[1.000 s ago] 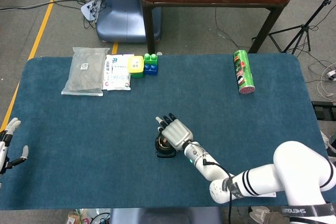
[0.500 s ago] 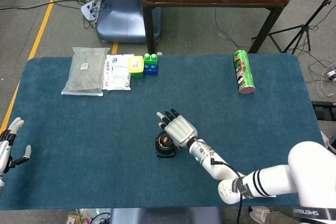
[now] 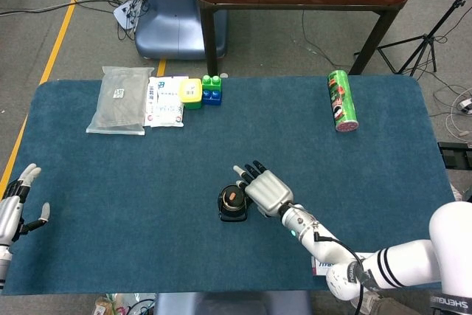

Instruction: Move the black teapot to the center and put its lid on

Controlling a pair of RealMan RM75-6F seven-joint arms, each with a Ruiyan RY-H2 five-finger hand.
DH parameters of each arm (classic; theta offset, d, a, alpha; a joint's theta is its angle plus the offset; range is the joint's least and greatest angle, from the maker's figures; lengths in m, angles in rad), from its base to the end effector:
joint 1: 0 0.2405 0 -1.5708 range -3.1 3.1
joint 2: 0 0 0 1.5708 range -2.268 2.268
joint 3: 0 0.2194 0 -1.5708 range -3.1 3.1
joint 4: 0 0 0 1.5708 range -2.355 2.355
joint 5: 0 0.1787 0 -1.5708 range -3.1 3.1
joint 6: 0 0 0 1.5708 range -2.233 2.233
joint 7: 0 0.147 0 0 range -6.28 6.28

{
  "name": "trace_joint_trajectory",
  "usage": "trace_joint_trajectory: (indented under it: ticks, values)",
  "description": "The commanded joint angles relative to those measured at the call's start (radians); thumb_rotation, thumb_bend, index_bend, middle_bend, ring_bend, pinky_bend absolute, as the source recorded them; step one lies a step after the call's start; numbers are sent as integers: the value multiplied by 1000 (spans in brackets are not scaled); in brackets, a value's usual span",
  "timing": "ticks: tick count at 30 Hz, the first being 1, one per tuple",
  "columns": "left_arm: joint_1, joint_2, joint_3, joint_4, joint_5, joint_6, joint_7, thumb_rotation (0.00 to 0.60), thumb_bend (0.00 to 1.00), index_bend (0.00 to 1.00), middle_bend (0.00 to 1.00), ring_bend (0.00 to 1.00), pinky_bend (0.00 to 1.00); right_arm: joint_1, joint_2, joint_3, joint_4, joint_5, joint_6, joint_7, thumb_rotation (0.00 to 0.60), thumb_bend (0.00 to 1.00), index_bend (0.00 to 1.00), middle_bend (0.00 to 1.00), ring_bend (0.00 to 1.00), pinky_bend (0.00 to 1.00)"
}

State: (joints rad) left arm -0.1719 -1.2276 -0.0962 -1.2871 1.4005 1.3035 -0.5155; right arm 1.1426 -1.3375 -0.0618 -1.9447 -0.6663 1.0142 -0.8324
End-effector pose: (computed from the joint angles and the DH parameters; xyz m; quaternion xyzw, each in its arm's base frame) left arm -0.3166 0.2158 0.1658 -0.5061 -0.5093 -0.4490 0.5318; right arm -0.0598 -0.2757 0.0195 0.8746 -0.2419 0.2087 0.3648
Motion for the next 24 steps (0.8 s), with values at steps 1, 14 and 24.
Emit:
trace_joint_trajectory:
  ticks: [1, 14, 24]
  values:
    - [-4, 5, -4, -17, -10, -8, 22, 600, 490, 0, 0, 0, 0, -10, 8, -7, -1, -9, -9, 11, 600, 354, 180, 0, 0, 0]
    - [-3, 4, -5, -21, -20, -15, 27, 600, 490, 0, 0, 0, 0, -18, -12, -14, 11, -32, -40, 10, 600, 354, 180, 0, 0, 0]
    - [-3, -4, -2, -8, -18, -18, 27, 600, 490, 0, 0, 0, 0, -26, -43, -27, 64, -16, -65, 13, 600, 354, 180, 0, 0, 0]
